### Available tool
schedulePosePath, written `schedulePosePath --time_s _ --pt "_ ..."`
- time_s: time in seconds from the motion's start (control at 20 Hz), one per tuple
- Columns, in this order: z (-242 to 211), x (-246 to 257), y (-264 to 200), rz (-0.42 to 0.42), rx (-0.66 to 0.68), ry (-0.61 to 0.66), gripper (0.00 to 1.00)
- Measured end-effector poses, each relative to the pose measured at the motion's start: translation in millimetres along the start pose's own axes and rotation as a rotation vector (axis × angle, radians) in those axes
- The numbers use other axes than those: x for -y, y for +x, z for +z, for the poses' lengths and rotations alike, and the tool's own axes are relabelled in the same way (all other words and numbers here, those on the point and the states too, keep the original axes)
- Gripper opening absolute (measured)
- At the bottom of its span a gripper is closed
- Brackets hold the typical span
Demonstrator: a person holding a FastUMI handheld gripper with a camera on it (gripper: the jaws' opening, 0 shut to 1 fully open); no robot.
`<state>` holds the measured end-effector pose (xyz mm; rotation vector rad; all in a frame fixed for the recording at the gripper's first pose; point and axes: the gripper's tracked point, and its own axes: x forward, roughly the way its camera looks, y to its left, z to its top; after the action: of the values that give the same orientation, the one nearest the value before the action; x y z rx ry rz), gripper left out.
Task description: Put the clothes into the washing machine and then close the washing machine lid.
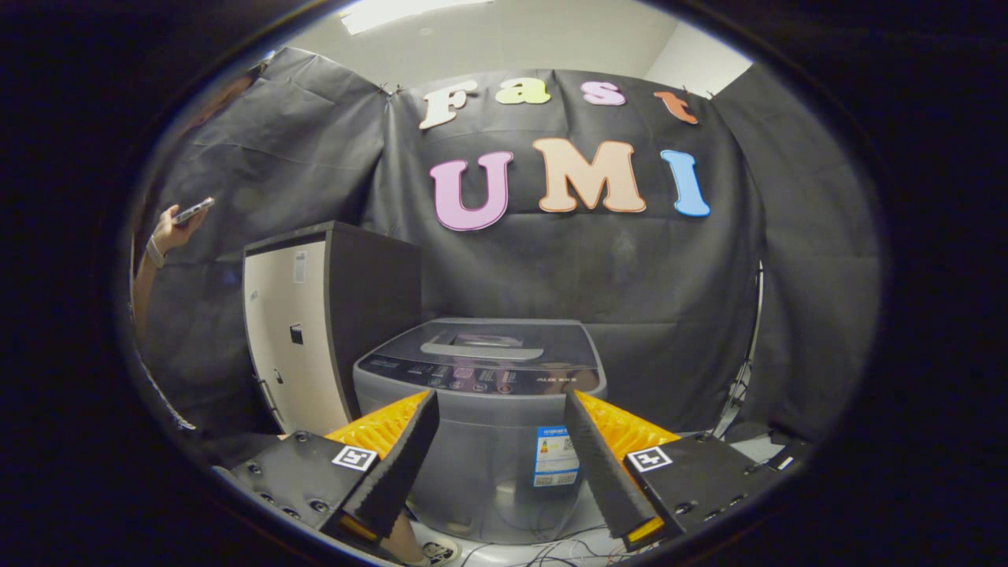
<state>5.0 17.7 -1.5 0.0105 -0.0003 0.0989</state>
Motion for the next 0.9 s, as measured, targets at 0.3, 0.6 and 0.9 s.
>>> schedulePosePath --time_s 0.3,0.6,0.9 --pt "0 -1 -1 0.006 0.000 0.000 0.99" --pt "0 -1 -2 0.006 0.000 0.000 0.99" --pt "1 8 3 0.006 -0.002 0.000 0.99"
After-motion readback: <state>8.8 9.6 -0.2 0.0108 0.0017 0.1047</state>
